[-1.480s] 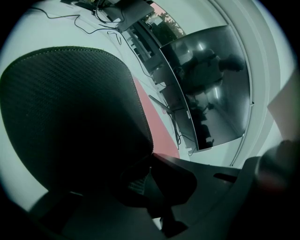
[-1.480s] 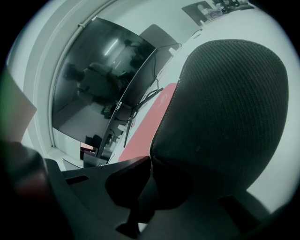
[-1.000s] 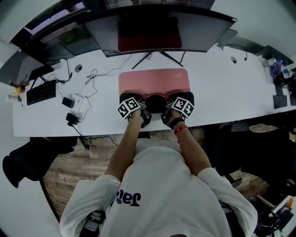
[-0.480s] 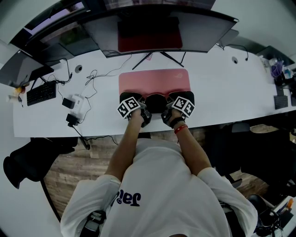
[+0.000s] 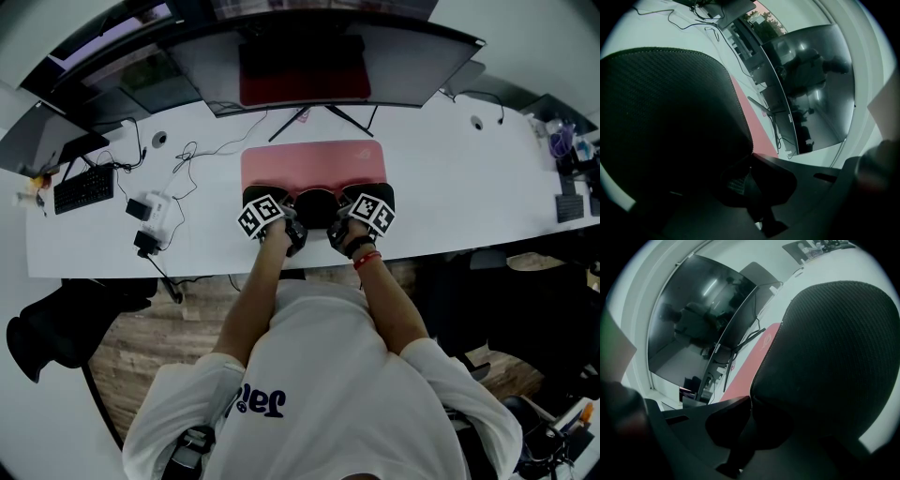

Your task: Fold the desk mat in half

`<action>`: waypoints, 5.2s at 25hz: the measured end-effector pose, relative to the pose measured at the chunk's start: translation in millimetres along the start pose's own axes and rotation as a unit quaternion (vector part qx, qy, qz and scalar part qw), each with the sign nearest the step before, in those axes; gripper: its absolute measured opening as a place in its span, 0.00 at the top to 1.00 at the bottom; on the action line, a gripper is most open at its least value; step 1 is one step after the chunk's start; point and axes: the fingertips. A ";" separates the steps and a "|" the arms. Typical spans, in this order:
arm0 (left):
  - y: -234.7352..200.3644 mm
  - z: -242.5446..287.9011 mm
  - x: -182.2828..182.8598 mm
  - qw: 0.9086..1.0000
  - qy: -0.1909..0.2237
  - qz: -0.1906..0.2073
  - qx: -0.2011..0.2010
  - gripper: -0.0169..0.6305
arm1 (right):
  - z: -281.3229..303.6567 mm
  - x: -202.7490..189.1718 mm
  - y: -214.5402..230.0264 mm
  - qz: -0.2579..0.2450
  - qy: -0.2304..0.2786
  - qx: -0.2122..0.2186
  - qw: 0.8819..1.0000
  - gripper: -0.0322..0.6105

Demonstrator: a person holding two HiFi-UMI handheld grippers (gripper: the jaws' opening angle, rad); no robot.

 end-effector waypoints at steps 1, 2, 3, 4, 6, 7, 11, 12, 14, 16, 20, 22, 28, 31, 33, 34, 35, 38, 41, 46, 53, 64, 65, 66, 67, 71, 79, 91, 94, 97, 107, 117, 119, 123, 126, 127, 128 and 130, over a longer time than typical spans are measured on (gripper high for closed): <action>0.1 0.2 0.7 1.000 0.001 -0.001 -0.001 0.93 | 0.6 0.6 -0.7 -0.002 0.000 0.001 1.000 0.90; 0.3 0.3 1.4 1.000 0.001 -0.002 -0.001 0.93 | 1.2 1.2 -1.3 -0.003 0.001 0.001 1.000 0.90; 0.5 0.5 2.0 1.000 0.001 -0.004 -0.001 0.93 | 1.7 1.9 -2.0 -0.004 0.001 0.001 1.000 0.90; 0.9 0.7 2.6 1.000 0.001 -0.005 -0.002 0.93 | 2.0 2.4 -2.7 -0.004 0.001 0.001 1.000 0.90; 1.6 1.2 3.5 1.000 0.001 -0.005 -0.002 0.93 | 2.5 3.5 -3.6 -0.005 0.001 0.002 1.000 0.90; 1.9 1.6 3.8 1.000 0.001 -0.006 -0.002 0.93 | 2.9 4.0 -3.7 -0.005 0.001 0.002 1.000 0.90; 1.8 3.6 5.4 1.000 0.001 -0.005 -0.003 0.93 | 4.8 5.1 -3.7 -0.004 0.002 0.003 1.000 0.90; 2.1 4.0 6.0 1.000 0.001 -0.005 -0.004 0.93 | 5.1 5.5 -3.9 -0.004 0.002 0.003 1.000 0.90; 3.1 4.5 7.2 1.000 0.002 -0.005 -0.004 0.93 | 5.8 6.8 -4.6 -0.004 0.002 0.003 1.000 0.90; 3.6 5.0 7.9 1.000 0.002 -0.005 -0.004 0.93 | 6.4 7.3 -4.8 -0.003 0.002 0.002 1.000 0.90; 4.2 7.6 9.5 1.000 0.002 -0.003 -0.004 0.93 | 8.9 9.4 -4.5 -0.001 0.002 0.004 1.000 0.90; 4.9 9.3 10.4 1.000 0.002 -0.002 -0.004 0.93 | 10.0 11.2 -4.3 -0.001 0.002 0.004 1.000 0.90; 5.3 12.0 14.4 1.000 0.005 -0.006 -0.004 0.93 | 14.4 14.7 -6.7 -0.002 0.001 0.006 1.000 0.90; 6.9 13.1 16.9 1.000 0.006 -0.006 -0.005 0.93 | 16.0 17.3 -8.5 -0.004 0.001 0.008 1.000 0.90; 7.2 14.2 18.1 1.000 0.006 -0.007 -0.006 0.93 | 17.5 18.8 -8.8 -0.005 0.001 0.008 1.000 0.90; 7.0 14.6 19.0 1.000 0.007 -0.007 -0.007 0.93 | 18.4 19.0 -9.1 -0.005 0.001 0.008 1.000 0.90; 6.7 14.8 19.8 1.000 0.007 -0.008 -0.008 0.93 | 19.2 19.2 -9.4 -0.005 0.002 0.008 1.000 0.90; 7.5 15.8 21.4 1.000 0.007 -0.009 -0.011 0.93 | 20.9 20.4 -10.2 -0.006 0.002 0.008 1.000 0.90; 8.4 17.5 24.4 1.000 0.008 -0.008 -0.014 0.93 | 23.4 22.1 -11.7 -0.006 0.003 0.009 1.000 0.90; 9.5 20.0 28.3 1.000 0.006 -0.009 -0.018 0.93 | 27.1 25.0 -13.3 -0.005 0.004 0.010 1.000 0.90; 11.3 24.1 33.7 1.000 0.006 -0.011 -0.024 0.93 | 32.5 29.3 -15.1 -0.006 0.004 0.012 1.000 0.90; 15.8 32.4 45.5 0.999 0.011 -0.002 -0.036 0.93 | 43.6 38.3 -19.7 -0.008 0.008 0.018 1.000 0.90; 16.5 33.2 46.4 0.999 0.012 0.000 -0.037 0.93 | 44.5 39.2 -19.9 -0.007 0.009 0.019 1.000 0.90; 17.2 33.9 47.1 0.999 0.013 0.001 -0.038 0.93 | 45.3 40.1 -20.0 -0.008 0.009 0.020 1.000 0.90; 18.1 34.5 48.0 0.999 0.013 0.001 -0.039 0.93 | 46.1 41.2 -20.4 -0.009 0.010 0.020 1.000 0.90; 20.6 35.1 51.1 0.999 0.014 0.002 -0.043 0.93 | 49.5 44.1 -22.4 -0.011 0.013 0.021 1.000 0.90; 21.0 40.4 57.6 0.999 0.013 0.003 -0.048 0.93 | 55.6 48.4 -24.6 -0.012 0.016 0.026 0.999 0.90; 21.8 47.8 66.4 0.998 0.014 -0.002 -0.055 0.93 | 64.0 55.6 -29.2 -0.014 0.015 0.027 0.999 0.90; 22.6 50.5 68.8 0.998 0.016 -0.005 -0.057 0.93 | 67.0 59.0 -30.5 -0.017 0.015 0.028 0.999 0.90; 23.9 53.3 73.1 0.998 0.019 -0.006 -0.061 0.93 | 70.3 62.7 -33.5 -0.019 0.015 0.032 0.999 0.90; 32.7 63.6 89.8 0.995 0.028 -0.002 -0.092 0.92 | 83.6 77.4 -43.4 -0.022 0.021 0.038 0.999 0.90; 34.6 69.3 100.2 0.993 0.029 -0.016 -0.116 0.92 | 97.0 85.2 -44.3 -0.006 0.010 0.033 0.999 0.87; 33.9 69.0 98.0 0.993 0.027 -0.017 -0.115 0.92 | 96.9 84.5 -41.9 -0.001 0.010 0.028 1.000 0.87; 34.9 67.8 99.5 0.992 0.029 -0.019 -0.121 0.90 | 97.7 84.6 -41.7 0.006 0.007 0.031 0.999 0.85; 39.4 66.7 99.7 0.992 0.034 -0.004 -0.123 0.91 | 98.1 83.4 -46.4 -0.003 0.000 0.037 0.999 0.83; 40.6 66.3 99.3 0.992 0.034 0.001 -0.123 0.91 | 98.4 82.5 -49.1 -0.008 -0.003 0.040 0.999 0.80; 41.9 65.8 99.0 0.992 0.034 0.004 -0.124 0.91 | 98.5 81.7 -52.0 -0.015 -0.006 0.044 0.999 0.78; 46.1 63.8 98.1 0.991 0.034 0.014 -0.130 0.90 | 97.3 81.0 -58.4 -0.030 -0.010 0.053 0.998 0.75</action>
Point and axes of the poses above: the fingertips, and each gripper's own axes: z forward along the fingers, y to its right, x out of its top, and after that the axes turned 2 degrees about -y, right-handed
